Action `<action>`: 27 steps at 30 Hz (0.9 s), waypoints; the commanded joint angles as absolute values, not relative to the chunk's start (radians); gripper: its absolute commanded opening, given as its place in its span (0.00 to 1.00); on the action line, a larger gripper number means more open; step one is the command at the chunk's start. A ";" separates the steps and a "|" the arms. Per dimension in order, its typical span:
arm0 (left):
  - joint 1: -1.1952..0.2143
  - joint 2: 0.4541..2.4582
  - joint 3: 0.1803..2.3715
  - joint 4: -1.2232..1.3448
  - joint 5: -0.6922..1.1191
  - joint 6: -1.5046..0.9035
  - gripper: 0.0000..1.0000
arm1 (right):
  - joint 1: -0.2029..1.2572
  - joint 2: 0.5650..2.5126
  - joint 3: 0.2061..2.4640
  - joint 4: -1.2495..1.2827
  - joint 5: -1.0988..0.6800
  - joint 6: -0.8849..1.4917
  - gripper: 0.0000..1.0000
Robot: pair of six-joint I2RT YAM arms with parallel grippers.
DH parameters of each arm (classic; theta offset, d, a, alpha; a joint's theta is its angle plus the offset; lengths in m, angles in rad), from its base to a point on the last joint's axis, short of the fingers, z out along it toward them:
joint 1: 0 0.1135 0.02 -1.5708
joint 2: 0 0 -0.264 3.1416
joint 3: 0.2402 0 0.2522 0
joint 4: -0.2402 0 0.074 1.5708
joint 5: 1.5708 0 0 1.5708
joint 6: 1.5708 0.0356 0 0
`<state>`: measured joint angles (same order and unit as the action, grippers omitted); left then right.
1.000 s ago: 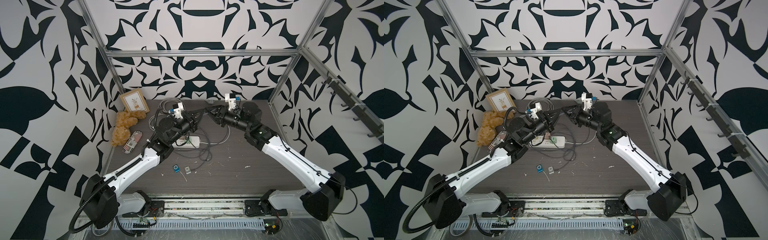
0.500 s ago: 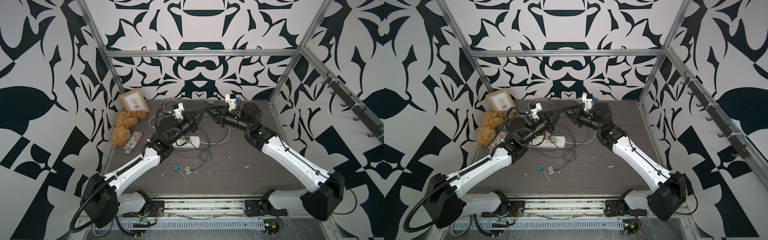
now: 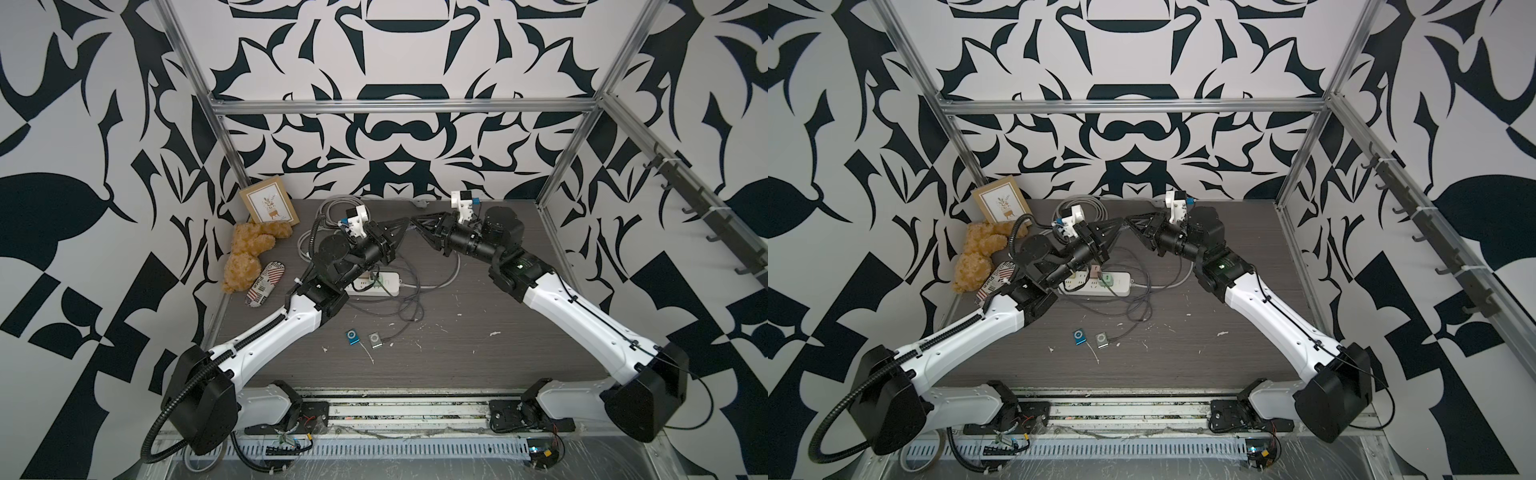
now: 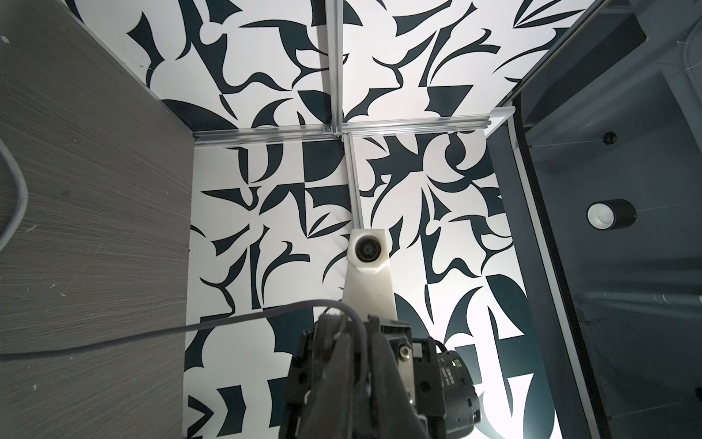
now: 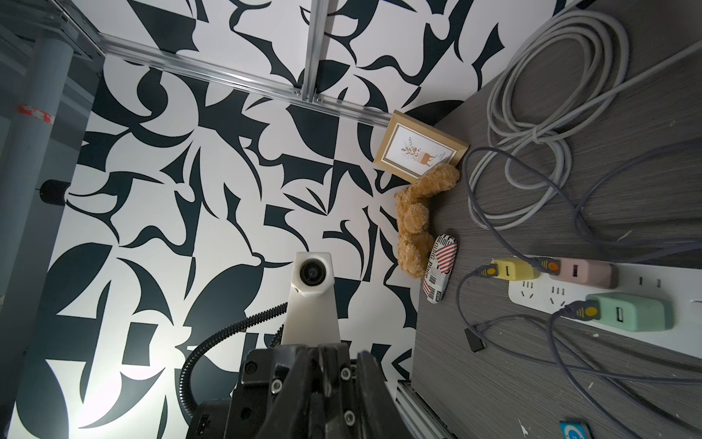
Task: Charge mp3
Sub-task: Adjust the charging cable.
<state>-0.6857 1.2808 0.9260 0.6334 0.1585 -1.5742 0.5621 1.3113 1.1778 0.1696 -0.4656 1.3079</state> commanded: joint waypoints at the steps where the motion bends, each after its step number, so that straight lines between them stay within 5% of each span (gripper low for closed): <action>1: -0.687 1.301 0.940 0.672 0.155 -1.572 0.00 | 0.581 1.275 1.166 0.210 -0.534 1.324 0.24; 9: -0.688 1.291 0.940 0.644 0.122 -1.553 0.00 | 0.599 1.212 1.128 0.190 -0.446 1.335 0.24; 17: -0.689 1.294 0.952 0.612 0.100 -1.532 0.00 | 0.673 1.125 1.071 0.176 -0.220 1.351 0.37; 27: -0.690 1.301 0.957 0.623 0.106 -1.533 0.00 | 0.676 1.198 1.078 0.248 -0.201 1.361 0.32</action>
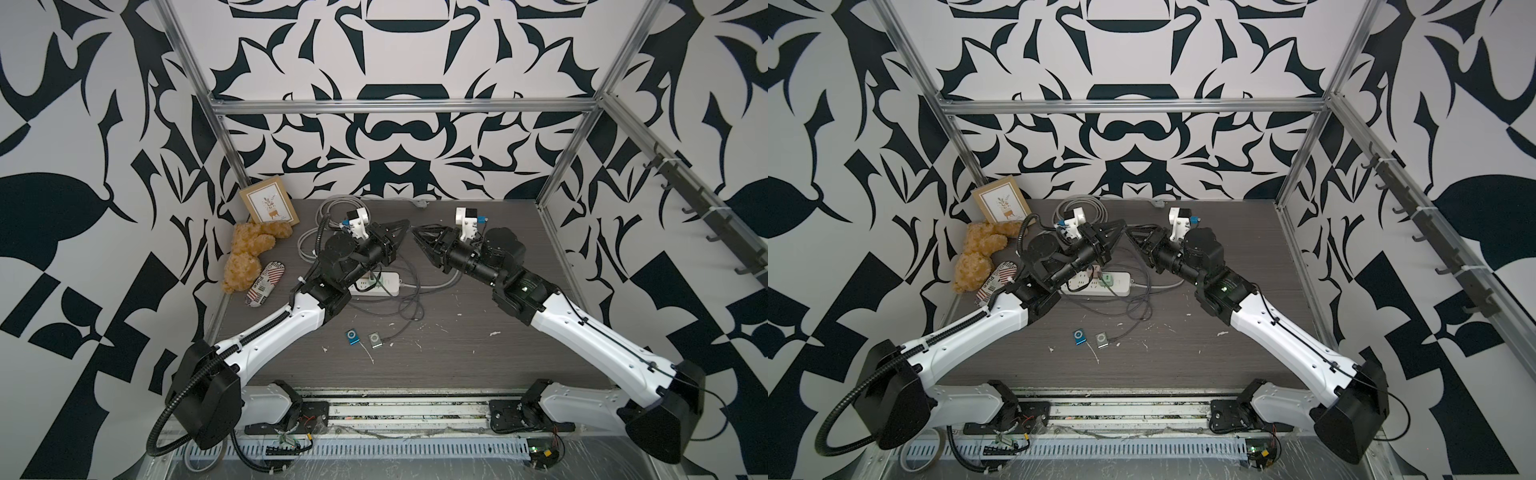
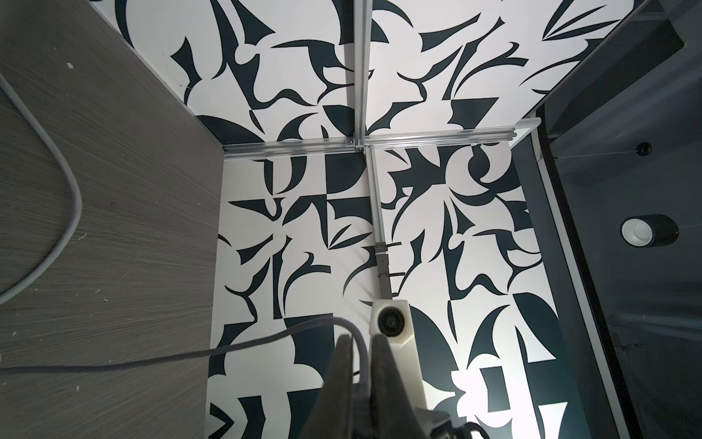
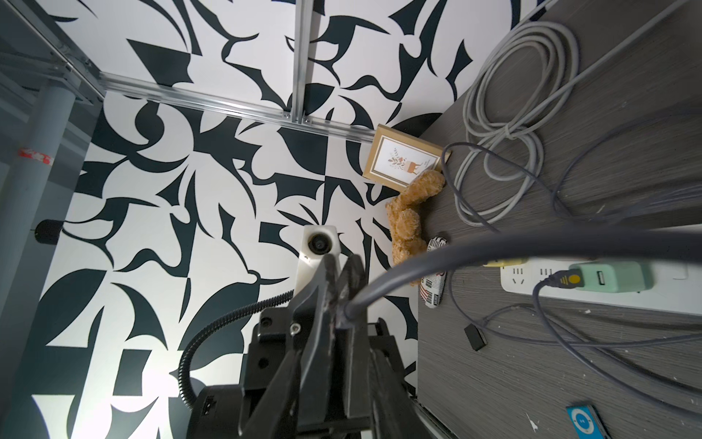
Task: Charge mp3
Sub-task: Adjust the charging cable.
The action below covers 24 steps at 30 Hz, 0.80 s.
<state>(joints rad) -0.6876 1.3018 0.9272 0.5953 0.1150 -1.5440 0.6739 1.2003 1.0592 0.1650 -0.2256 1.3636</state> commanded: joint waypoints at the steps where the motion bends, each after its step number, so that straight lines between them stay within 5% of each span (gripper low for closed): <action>1: -0.691 1.300 0.959 0.623 0.107 -1.532 0.00 | 0.676 1.206 1.080 0.261 -0.200 1.362 0.31; 24: -0.697 1.301 0.942 0.645 0.121 -1.554 0.00 | 0.647 1.273 1.112 0.307 -0.203 1.346 0.22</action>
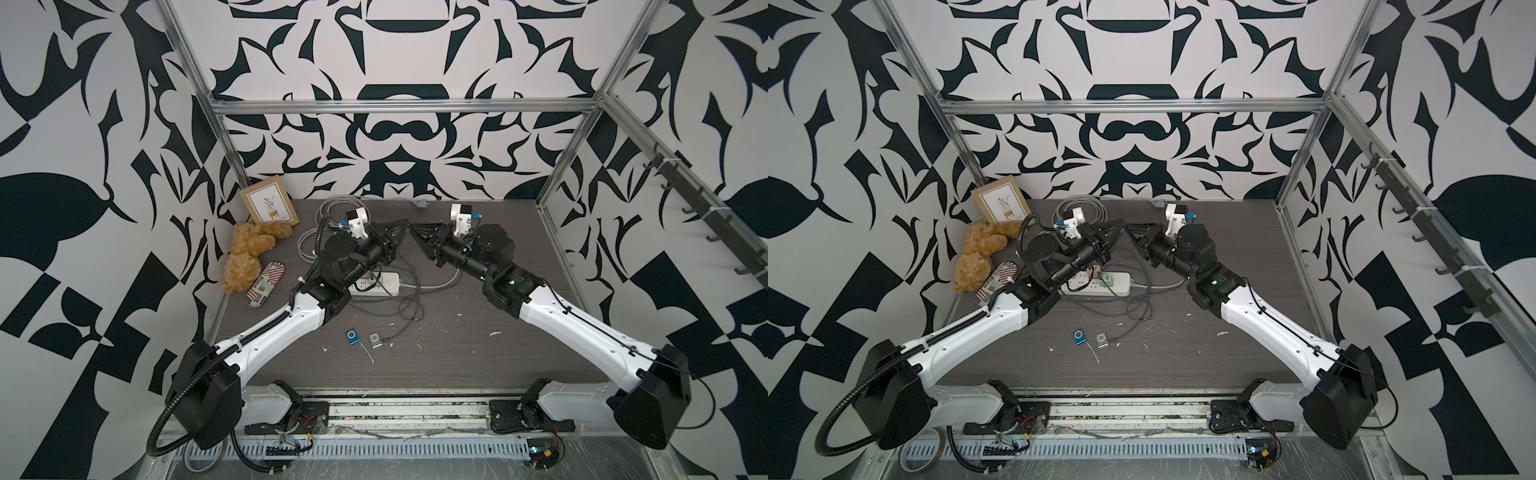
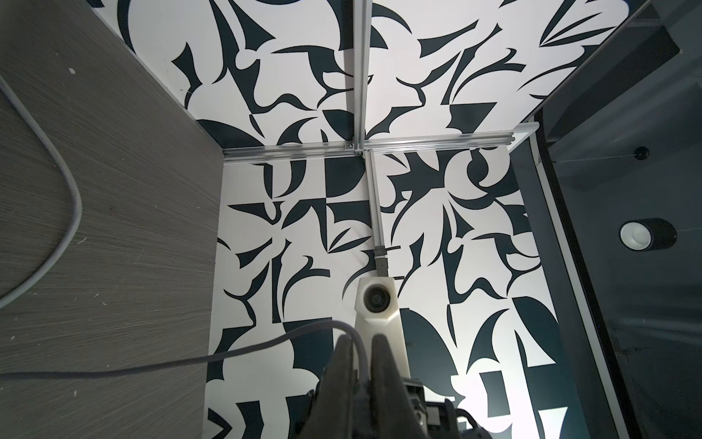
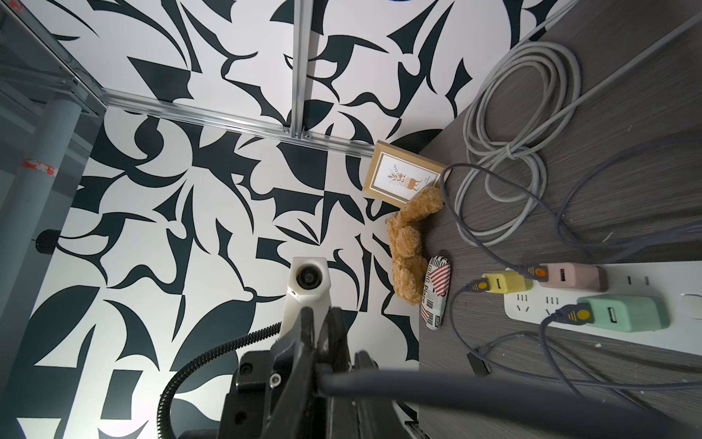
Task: Charge mp3
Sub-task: Adjust the charging cable.
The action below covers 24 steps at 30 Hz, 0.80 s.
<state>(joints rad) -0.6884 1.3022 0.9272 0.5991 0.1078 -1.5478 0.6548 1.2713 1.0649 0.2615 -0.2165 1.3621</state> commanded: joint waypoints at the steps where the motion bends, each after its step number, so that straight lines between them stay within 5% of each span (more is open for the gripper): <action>1: -0.696 1.301 0.941 0.646 0.124 -1.554 0.00 | 0.646 1.275 1.113 0.308 -0.203 1.345 0.22; 22: -0.728 1.322 0.919 0.704 0.132 -1.575 0.00 | 0.644 1.292 1.096 0.354 -0.196 1.334 0.00; 23: -0.729 1.324 0.914 0.710 0.139 -1.579 0.03 | 0.644 1.288 1.094 0.360 -0.199 1.333 0.00; 24: -0.727 1.326 0.908 0.715 0.140 -1.584 0.17 | 0.645 1.283 1.092 0.363 -0.206 1.329 0.00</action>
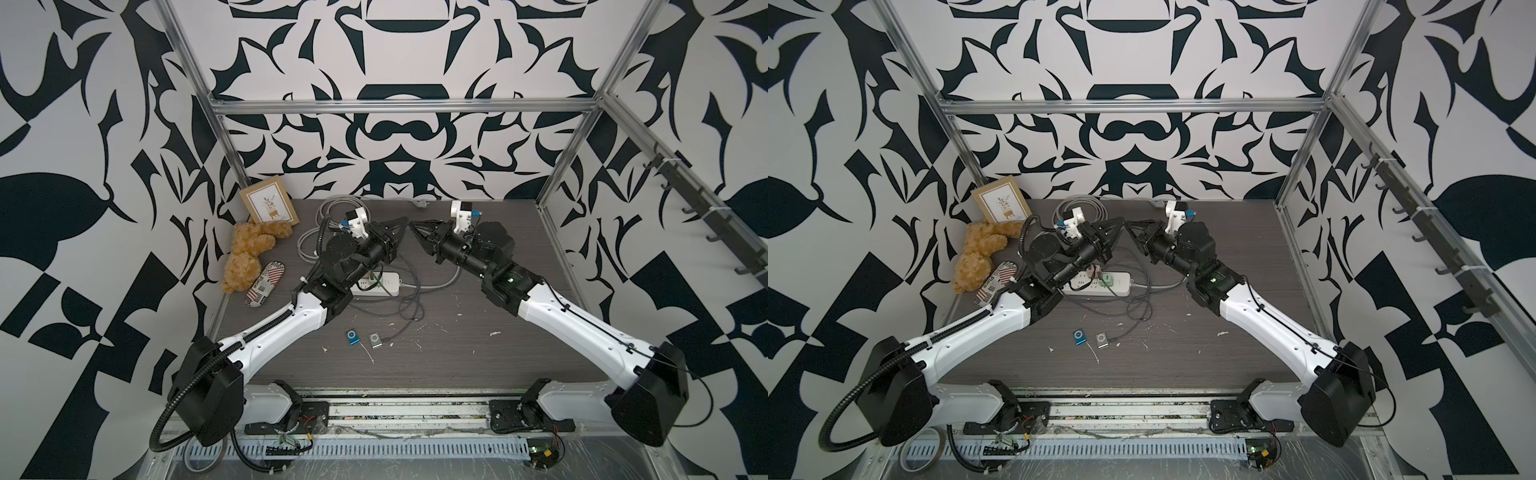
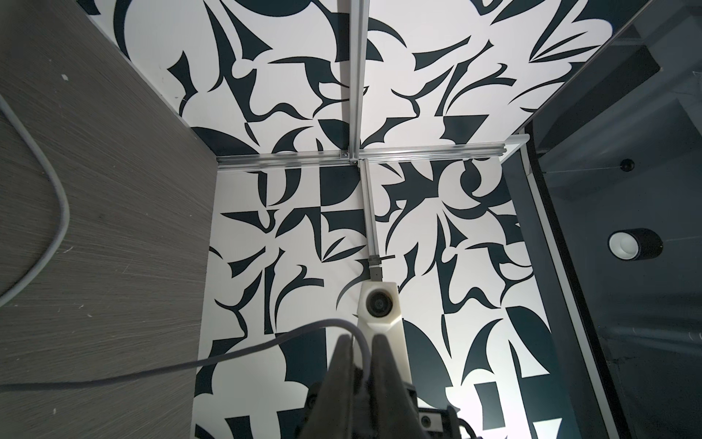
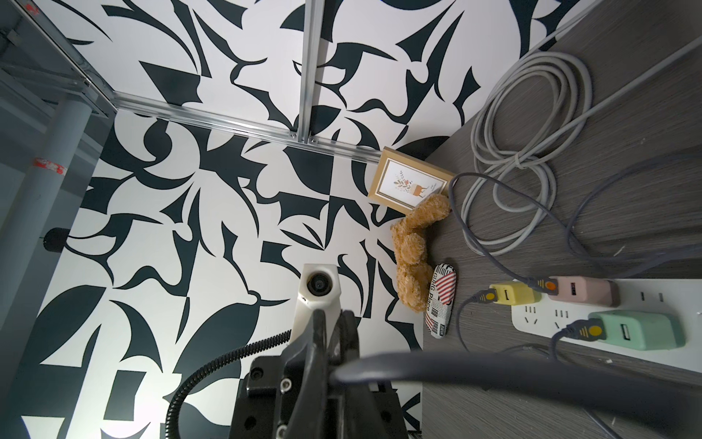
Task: Charge mp3
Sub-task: Adjust the charging cable, then pick up the MP3 player from the center of the board.
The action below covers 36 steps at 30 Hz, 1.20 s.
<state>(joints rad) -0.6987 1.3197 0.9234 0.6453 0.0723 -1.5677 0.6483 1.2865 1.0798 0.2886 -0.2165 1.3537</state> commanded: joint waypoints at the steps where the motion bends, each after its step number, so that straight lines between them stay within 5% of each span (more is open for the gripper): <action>1: -0.728 1.322 0.900 0.712 0.138 -1.586 0.32 | 0.645 1.278 1.092 0.360 -0.210 1.322 0.00; 3: -0.696 1.287 0.871 0.658 0.135 -1.586 0.62 | 0.644 1.257 1.091 0.323 -0.223 1.295 0.00; 5: -0.638 1.187 0.852 0.511 0.141 -1.563 0.74 | 0.645 1.226 1.085 0.262 -0.232 1.260 0.00; 9: -0.456 0.938 1.003 -0.322 0.095 -1.321 0.90 | 0.641 1.134 1.071 0.102 -0.238 1.173 0.00; 13: -0.390 0.922 1.221 -0.927 0.064 -1.062 0.90 | 0.638 1.083 1.118 -0.104 -0.230 1.032 0.00; 18: -0.536 1.021 1.167 -1.222 0.194 -0.971 0.78 | 0.627 1.077 1.136 -0.183 -0.246 0.969 0.00; 24: -0.669 1.095 0.936 -1.121 0.266 -1.033 0.74 | 0.626 1.112 1.145 -0.159 -0.269 0.965 0.00; 36: -0.637 1.313 0.798 -0.864 0.141 -1.056 0.63 | 0.627 1.102 1.126 -0.148 -0.304 0.966 0.00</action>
